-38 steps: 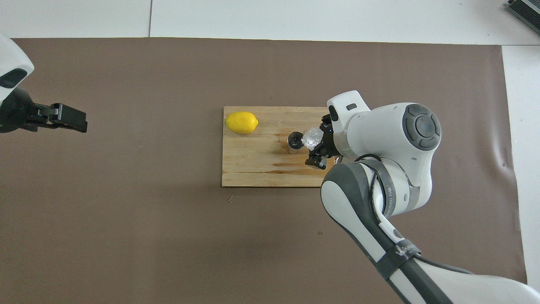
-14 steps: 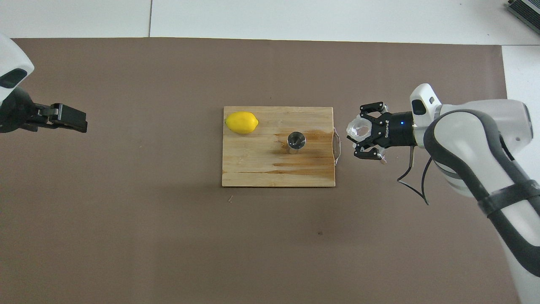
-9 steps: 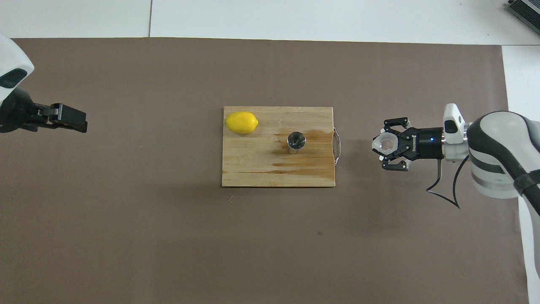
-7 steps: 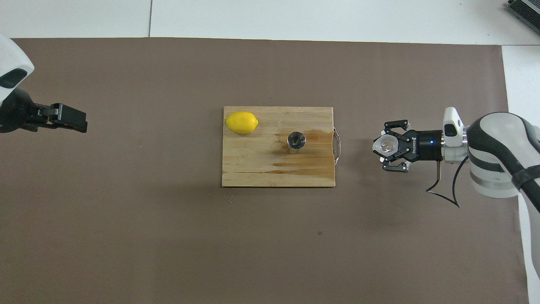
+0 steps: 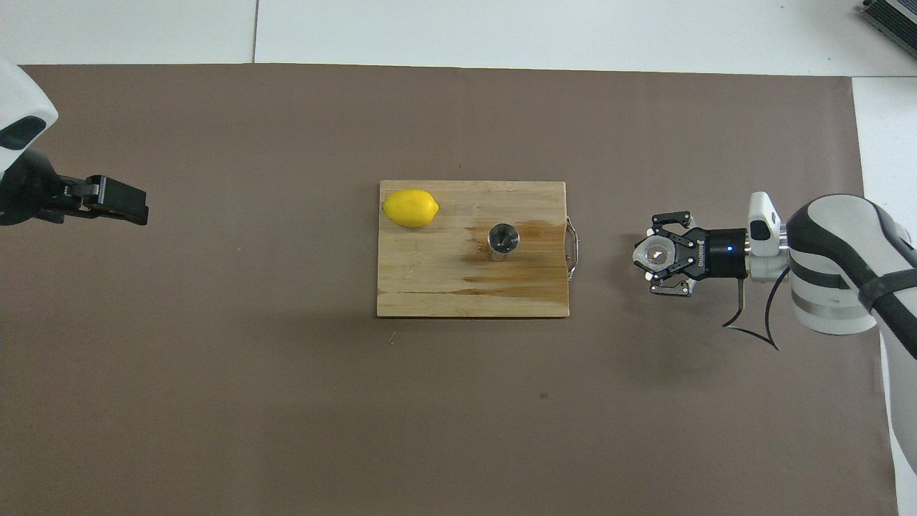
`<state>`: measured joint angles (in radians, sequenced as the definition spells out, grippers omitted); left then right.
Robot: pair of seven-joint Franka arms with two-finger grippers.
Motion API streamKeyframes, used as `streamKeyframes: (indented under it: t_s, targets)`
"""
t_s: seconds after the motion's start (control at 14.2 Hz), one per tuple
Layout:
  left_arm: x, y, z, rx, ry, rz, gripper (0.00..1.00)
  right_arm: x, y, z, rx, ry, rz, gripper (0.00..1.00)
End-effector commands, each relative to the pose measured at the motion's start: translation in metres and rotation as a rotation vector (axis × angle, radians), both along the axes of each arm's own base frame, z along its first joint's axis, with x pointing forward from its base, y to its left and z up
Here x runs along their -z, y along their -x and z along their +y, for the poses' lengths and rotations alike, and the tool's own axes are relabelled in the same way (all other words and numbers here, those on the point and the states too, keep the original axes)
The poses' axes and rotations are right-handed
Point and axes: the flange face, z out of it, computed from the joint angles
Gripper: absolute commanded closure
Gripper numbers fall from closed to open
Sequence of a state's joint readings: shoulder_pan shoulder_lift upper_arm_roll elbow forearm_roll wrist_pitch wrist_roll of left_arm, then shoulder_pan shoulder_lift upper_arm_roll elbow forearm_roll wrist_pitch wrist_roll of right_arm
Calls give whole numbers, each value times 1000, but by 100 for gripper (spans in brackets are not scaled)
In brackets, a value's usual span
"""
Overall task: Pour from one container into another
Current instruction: 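Carry the white container back to its spot with the right gripper, then lower the white container onto the table and open the right gripper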
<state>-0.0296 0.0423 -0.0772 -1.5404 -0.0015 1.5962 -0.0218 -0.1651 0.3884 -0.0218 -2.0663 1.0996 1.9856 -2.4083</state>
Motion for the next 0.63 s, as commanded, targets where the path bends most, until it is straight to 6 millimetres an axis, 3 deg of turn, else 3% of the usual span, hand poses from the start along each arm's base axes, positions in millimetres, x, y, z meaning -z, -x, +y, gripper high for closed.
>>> streamKeyframes:
  t_s: [0.0,0.42,0.49,0.56]
  targets:
    - [-1,8,3,-4,10,-2,0,10,9,-10,-6,-2,-24,77]
    - [-1,8,3,-4,12,-2,0,18,15,-15,-10,19,-38,77]
    - [-1,8,3,-4,10,-2,0,19,16,-15,-13,27,-47,73]
    - [-1,8,2,-2,12,-2,0,20,15,-18,-11,43,-61,61]
